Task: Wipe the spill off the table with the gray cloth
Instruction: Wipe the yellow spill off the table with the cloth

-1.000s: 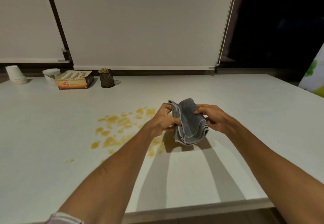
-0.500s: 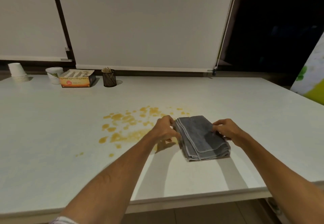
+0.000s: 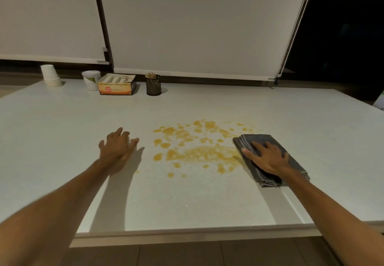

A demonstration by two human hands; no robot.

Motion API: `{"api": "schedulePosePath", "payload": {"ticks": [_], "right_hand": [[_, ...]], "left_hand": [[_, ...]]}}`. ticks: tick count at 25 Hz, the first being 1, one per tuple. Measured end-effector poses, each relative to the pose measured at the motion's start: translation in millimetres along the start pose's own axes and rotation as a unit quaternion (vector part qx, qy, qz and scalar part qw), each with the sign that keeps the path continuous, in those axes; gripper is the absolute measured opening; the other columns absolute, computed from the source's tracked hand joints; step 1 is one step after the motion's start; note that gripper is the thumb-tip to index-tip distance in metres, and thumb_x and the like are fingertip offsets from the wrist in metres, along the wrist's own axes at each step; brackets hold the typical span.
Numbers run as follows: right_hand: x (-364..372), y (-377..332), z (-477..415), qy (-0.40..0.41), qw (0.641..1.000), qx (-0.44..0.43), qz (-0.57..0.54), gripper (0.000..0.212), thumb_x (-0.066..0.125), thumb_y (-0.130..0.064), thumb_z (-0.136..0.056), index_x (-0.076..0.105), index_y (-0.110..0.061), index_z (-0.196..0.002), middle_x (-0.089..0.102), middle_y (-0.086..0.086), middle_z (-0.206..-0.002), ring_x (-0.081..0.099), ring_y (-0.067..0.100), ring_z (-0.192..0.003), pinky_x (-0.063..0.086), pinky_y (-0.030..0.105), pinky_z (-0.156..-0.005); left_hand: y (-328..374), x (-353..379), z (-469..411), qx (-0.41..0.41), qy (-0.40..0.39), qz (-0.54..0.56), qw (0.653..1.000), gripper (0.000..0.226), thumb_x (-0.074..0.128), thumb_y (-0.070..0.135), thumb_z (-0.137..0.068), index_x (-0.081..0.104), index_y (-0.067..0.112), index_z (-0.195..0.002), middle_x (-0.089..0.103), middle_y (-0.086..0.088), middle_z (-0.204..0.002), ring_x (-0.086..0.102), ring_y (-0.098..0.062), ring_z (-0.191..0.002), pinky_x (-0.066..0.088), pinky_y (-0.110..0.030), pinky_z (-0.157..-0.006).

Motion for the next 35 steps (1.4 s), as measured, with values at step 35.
{"api": "schedulePosePath", "payload": {"ticks": [35], "right_hand": [[11.9,-76.0,-183.3,0.018,0.997,0.067,0.015,0.069,0.020,-0.068,-0.091,0.007,-0.041,-0.153,-0.006,0.003,-0.165,-0.010,0.037,-0.149,-0.006,0.080,-0.102]], "left_hand": [[-51.2,50.1,-56.1,-0.018,-0.078,-0.104,0.991,0.093,-0.002,0.088,-0.072,0.001,0.043,-0.153,-0.006,0.004,-0.165,-0.007,-0.028,-0.152,-0.007,-0.069,-0.111]]}}
Point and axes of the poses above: each hand's wrist, its own z-axis away from the middle knuckle, its own x-axis out of the palm, y = z × x, the point moved 7 cm from there along -z, towards the middle knuckle
